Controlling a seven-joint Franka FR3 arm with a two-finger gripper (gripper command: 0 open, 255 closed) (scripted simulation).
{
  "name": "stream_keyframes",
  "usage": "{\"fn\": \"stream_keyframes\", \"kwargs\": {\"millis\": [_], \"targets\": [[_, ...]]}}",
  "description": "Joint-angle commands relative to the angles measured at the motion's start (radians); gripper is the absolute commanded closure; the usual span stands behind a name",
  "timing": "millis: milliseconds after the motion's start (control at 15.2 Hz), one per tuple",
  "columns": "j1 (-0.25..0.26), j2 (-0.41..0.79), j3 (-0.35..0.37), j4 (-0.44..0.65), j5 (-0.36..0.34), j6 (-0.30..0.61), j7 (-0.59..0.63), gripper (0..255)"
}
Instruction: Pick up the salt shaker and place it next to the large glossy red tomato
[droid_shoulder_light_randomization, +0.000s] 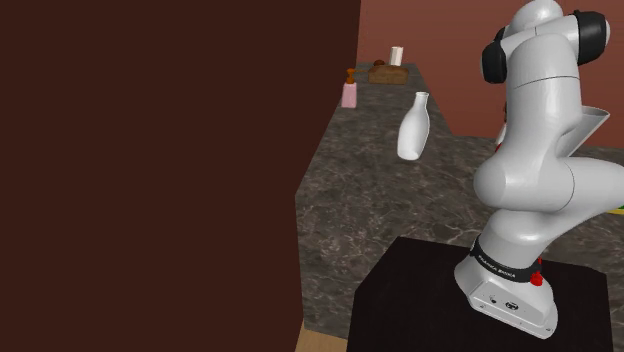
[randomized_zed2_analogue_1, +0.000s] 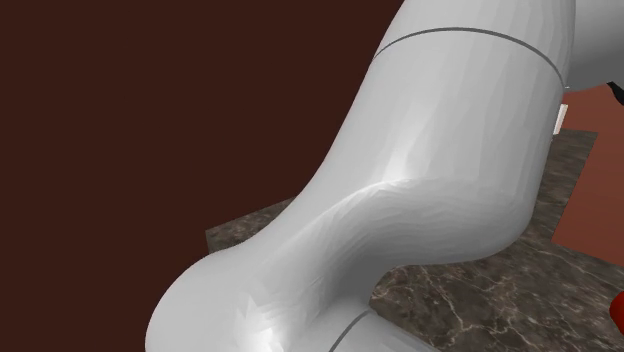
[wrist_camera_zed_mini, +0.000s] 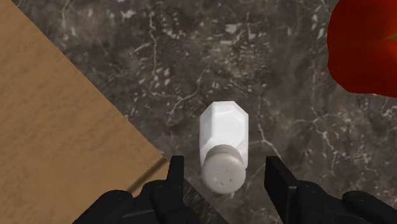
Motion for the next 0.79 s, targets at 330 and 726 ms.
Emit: {"fn": "stream_keyframes", "kwargs": {"millis": [330, 726], "targets": [[-0.003, -0.005, -0.002, 0.028, -0.004, -0.031, 0.004, 0], [-0.020, -0.009, -0.006, 0.121, -0.011, -0.122, 0.015, 0]]}}
